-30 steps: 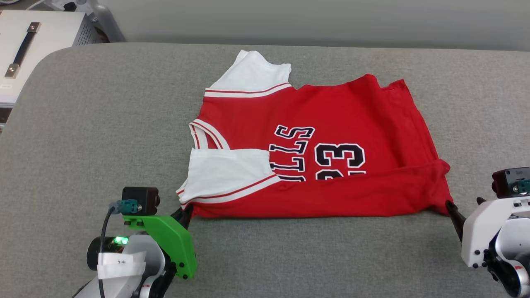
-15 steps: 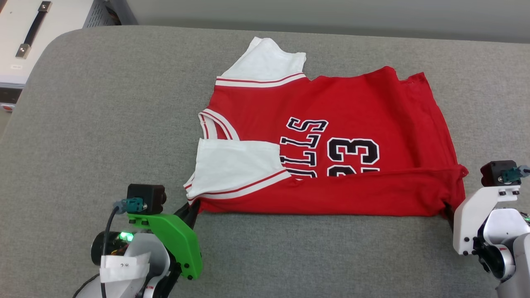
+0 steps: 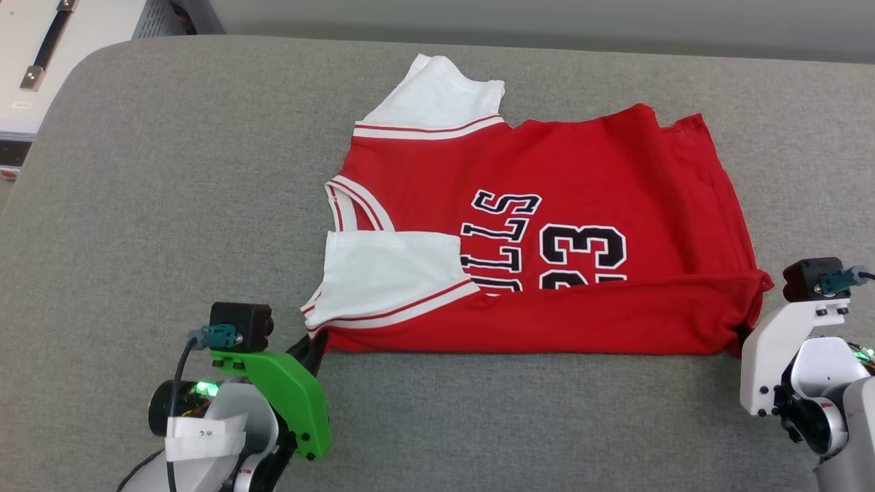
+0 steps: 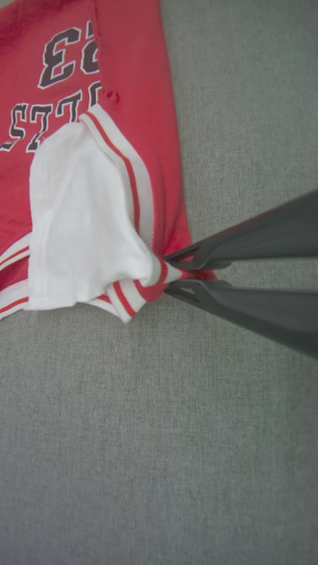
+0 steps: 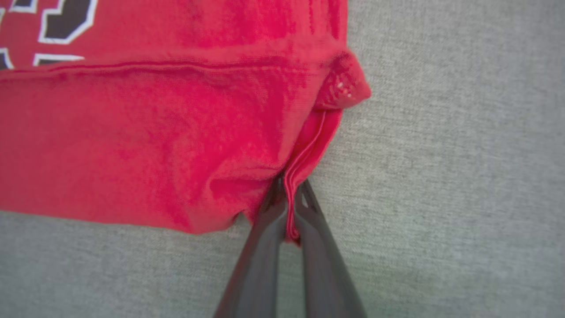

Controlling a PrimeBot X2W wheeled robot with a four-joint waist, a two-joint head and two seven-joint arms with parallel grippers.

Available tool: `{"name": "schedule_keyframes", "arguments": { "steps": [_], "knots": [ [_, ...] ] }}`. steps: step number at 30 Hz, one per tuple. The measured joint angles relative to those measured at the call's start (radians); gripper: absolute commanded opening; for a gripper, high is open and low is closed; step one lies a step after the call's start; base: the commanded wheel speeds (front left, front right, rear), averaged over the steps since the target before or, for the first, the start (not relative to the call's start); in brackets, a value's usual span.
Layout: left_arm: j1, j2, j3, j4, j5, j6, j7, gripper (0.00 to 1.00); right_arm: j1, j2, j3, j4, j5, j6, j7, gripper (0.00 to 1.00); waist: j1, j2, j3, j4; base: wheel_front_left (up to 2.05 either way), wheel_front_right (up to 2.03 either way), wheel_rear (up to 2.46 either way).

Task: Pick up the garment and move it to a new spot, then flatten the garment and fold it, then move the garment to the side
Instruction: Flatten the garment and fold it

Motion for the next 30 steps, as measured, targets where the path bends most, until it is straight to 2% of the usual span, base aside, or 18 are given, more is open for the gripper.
{"name": "schedule_keyframes", "arguments": {
  "steps": [11,23,30],
  "knots": [
    [0.013,0.012,-0.024,0.033,-0.014,-0.017,0.026,0.0,0.041,-0.016,-0.065,-0.001,-0.023,0.001,-0.105,0.0,0.0,0.0,-0.065,-0.018,0.0,0.0,0.0],
    [0.094,0.036,-0.058,0.009,-0.04,-0.027,0.068,0.0,0.201,0.06,-0.168,-0.112,-0.087,0.001,-0.14,0.0,0.0,0.0,-0.143,-0.033,0.0,0.0,0.0],
    [0.149,0.058,-0.061,-0.026,-0.072,-0.015,0.086,0.0,0.303,0.097,-0.205,-0.186,-0.088,0.001,-0.1,0.0,0.0,0.0,-0.175,-0.037,0.0,0.0,0.0]
  ]
}}
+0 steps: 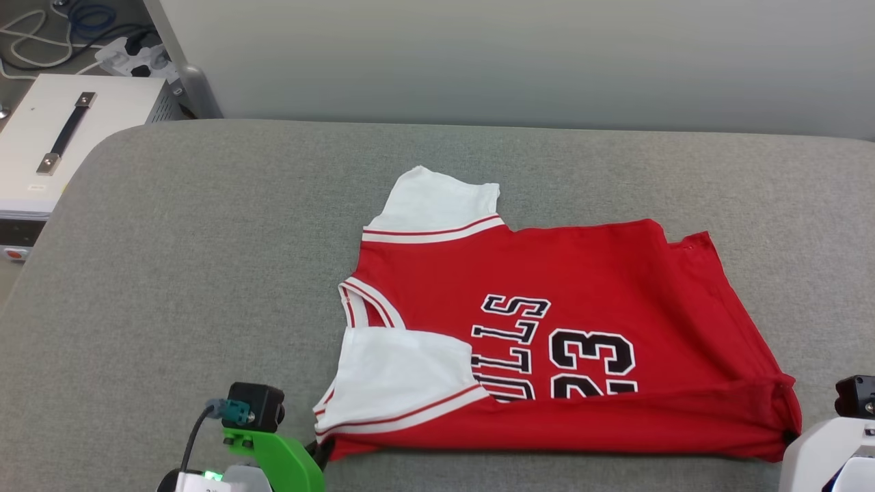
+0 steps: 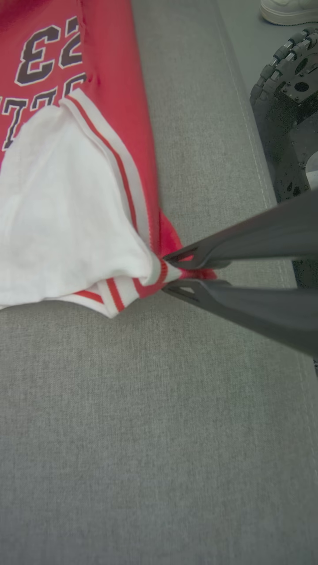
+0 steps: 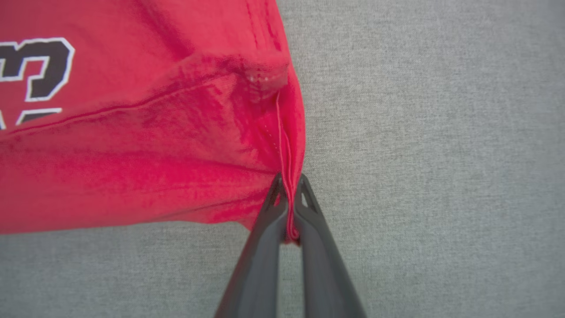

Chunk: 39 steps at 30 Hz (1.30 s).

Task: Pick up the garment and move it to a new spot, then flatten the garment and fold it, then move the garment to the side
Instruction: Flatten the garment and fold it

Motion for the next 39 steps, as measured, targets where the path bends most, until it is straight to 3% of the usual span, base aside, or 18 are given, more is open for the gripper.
{"name": "schedule_keyframes", "arguments": {
  "steps": [9,26,27,28,29,39],
  "knots": [
    [0.016,-0.001,-0.012,0.008,-0.012,0.002,0.021,0.0,0.032,0.029,-0.019,-0.016,0.006,0.0,0.01,0.0,0.0,0.0,0.0,-0.007,0.0,0.0,0.0],
    [-0.048,-0.039,-0.04,0.155,-0.013,-0.057,0.029,0.02,-0.019,0.024,0.008,0.071,0.007,0.0,-0.06,0.0,0.0,0.0,0.074,-0.021,0.0,0.0,0.0],
    [-0.049,-0.04,-0.041,0.16,-0.01,-0.057,0.028,0.92,-0.019,0.024,0.008,0.076,0.007,0.0,-0.061,0.0,0.0,0.0,0.072,-0.022,0.0,0.0,0.0],
    [-0.05,-0.042,-0.042,0.164,-0.007,-0.057,0.028,1.0,-0.021,0.024,0.008,0.079,0.007,0.0,-0.064,0.22,0.0,0.0,0.069,-0.022,0.0,0.0,0.0],
    [-0.05,-0.042,-0.042,0.165,-0.007,-0.057,0.028,1.0,-0.022,0.024,0.008,0.082,0.007,0.0,-0.072,1.0,0.0,0.0,0.065,-0.022,0.0,0.0,0.0],
    [-0.028,-0.017,0.009,0.086,-0.006,-0.011,-0.058,1.0,-0.022,-0.003,0.024,0.016,0.03,0.0,-0.143,1.0,0.0,0.0,0.005,-0.028,0.0,0.0,0.0]
  ]
}}
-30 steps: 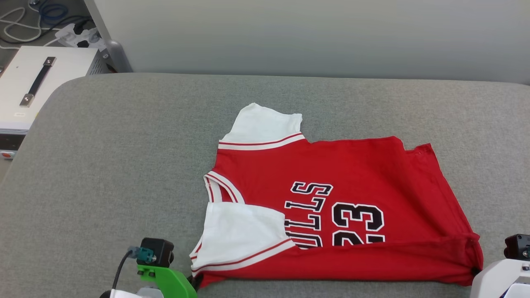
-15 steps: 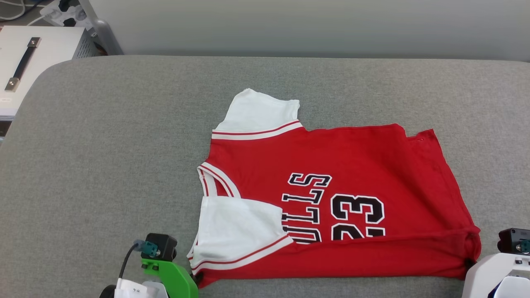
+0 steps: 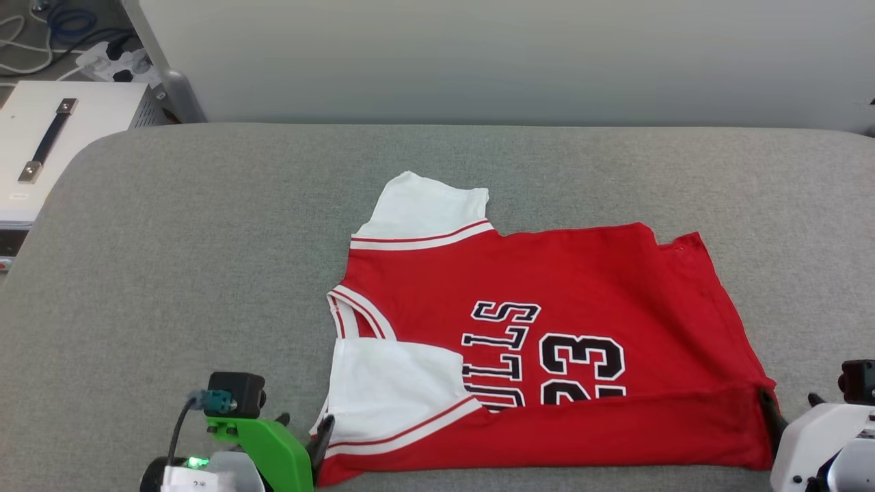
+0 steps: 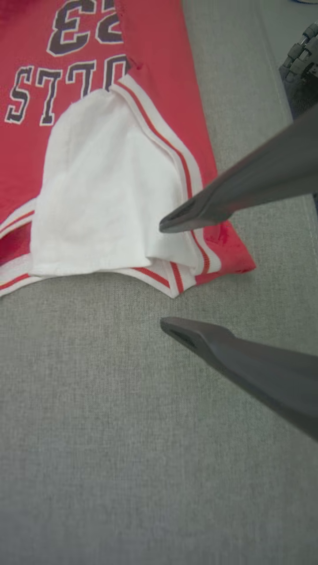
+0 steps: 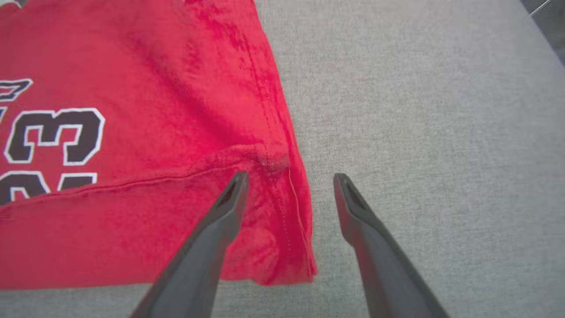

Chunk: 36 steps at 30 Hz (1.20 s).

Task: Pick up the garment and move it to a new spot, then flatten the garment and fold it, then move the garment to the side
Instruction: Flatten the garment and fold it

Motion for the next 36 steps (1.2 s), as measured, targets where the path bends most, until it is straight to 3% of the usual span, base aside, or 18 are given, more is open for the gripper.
{"name": "schedule_keyframes", "arguments": {
  "steps": [8,14,19,27,33,36],
  "knots": [
    [-0.002,0.019,0.076,-0.104,0.067,0.015,-0.188,1.0,0.0,-0.006,0.045,-0.113,0.023,0.0,-0.17,1.0,0.0,0.0,-0.016,-0.027,0.0,0.0,0.0],
    [-0.039,0.003,0.116,-0.11,0.156,-0.03,-0.423,1.0,-0.015,0.017,0.063,-0.174,0.039,0.0,-0.349,1.0,0.0,0.0,0.006,-0.054,0.0,0.0,0.0],
    [-0.084,-0.042,0.168,-0.096,0.221,-0.07,-0.476,1.0,-0.032,0.038,0.102,-0.204,0.045,0.0,-0.472,1.0,0.0,0.0,0.042,-0.077,0.0,0.0,0.0],
    [-0.297,-0.044,0.181,-0.009,0.313,-0.184,-0.448,1.0,-0.083,0.06,0.154,-0.223,0.045,0.0,-0.55,1.0,0.0,0.0,0.131,-0.12,0.0,0.0,0.0],
    [-0.614,-0.013,0.124,0.144,0.325,-0.316,-0.203,1.0,-0.13,0.067,0.182,-0.248,0.045,-0.001,-0.565,1.0,0.0,0.0,0.213,-0.156,0.0,0.0,0.0],
    [-0.75,-0.016,0.099,0.24,0.293,-0.354,-0.044,1.0,-0.153,0.07,0.193,-0.255,0.045,0.0,-0.565,1.0,0.0,0.0,0.251,-0.175,0.0,0.0,0.0]
  ]
}}
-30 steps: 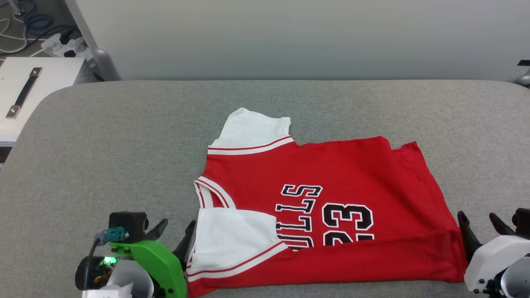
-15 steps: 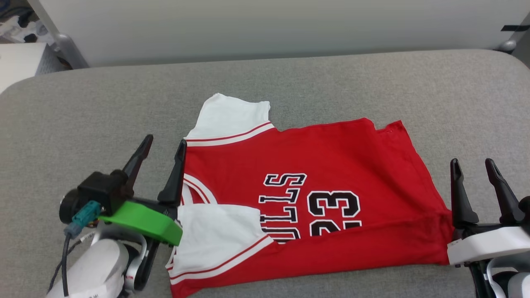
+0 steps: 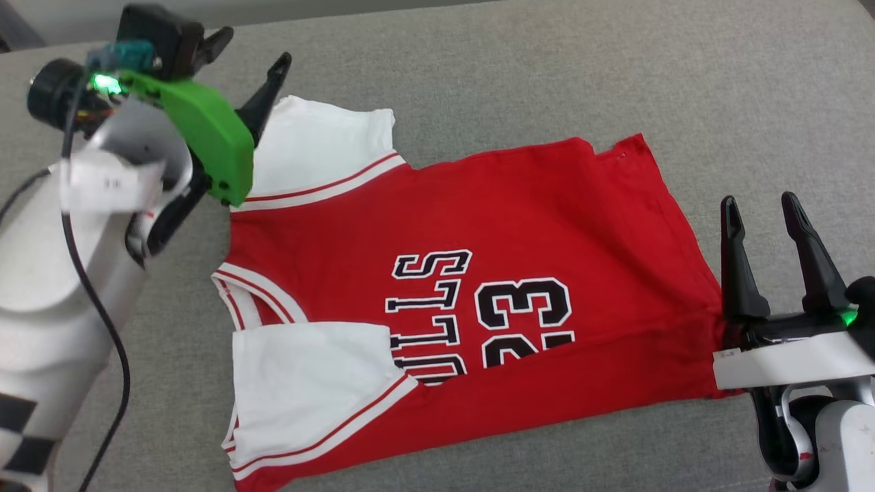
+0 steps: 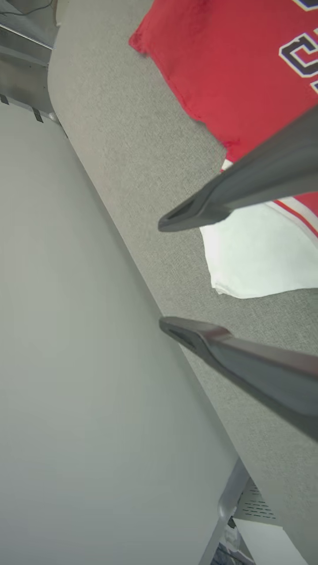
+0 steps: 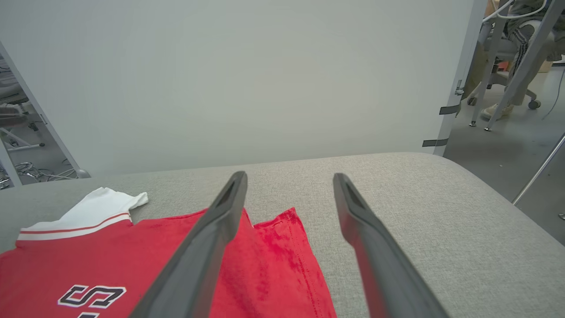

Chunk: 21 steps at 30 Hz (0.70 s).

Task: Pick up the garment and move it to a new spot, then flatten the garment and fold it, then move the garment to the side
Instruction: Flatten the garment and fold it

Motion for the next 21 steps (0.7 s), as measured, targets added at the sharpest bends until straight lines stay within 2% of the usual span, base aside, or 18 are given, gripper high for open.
{"name": "schedule_keyframes", "arguments": {
  "steps": [4,9,16,21],
  "knots": [
    [-0.129,-0.008,-0.03,0.141,-0.088,-0.014,0.262,1.0,-0.025,0.002,0.02,-0.004,0.0,0.0,-0.005,1.0,0.0001,0.0,0.044,-0.029,0.0,0.0,0.0],
    [-0.263,-0.006,-0.066,0.27,-0.131,-0.022,0.454,1.0,-0.045,0.01,0.039,-0.003,0.002,0.0,-0.019,1.0,0.0001,0.0,0.09,-0.07,0.0,0.0,0.0],
    [-0.325,-0.002,-0.081,0.416,-0.188,-0.022,0.602,1.0,-0.067,0.016,0.061,0.004,0.006,0.0,-0.038,1.0,0.0001,0.0,0.148,-0.119,0.0,0.0,0.0],
    [-0.35,0.001,-0.087,0.459,-0.187,-0.022,0.604,1.0,-0.071,0.018,0.067,0.014,0.011,0.0,-0.045,1.0,0.0001,0.0,0.182,-0.144,0.0,0.0,0.0]
  ]
}}
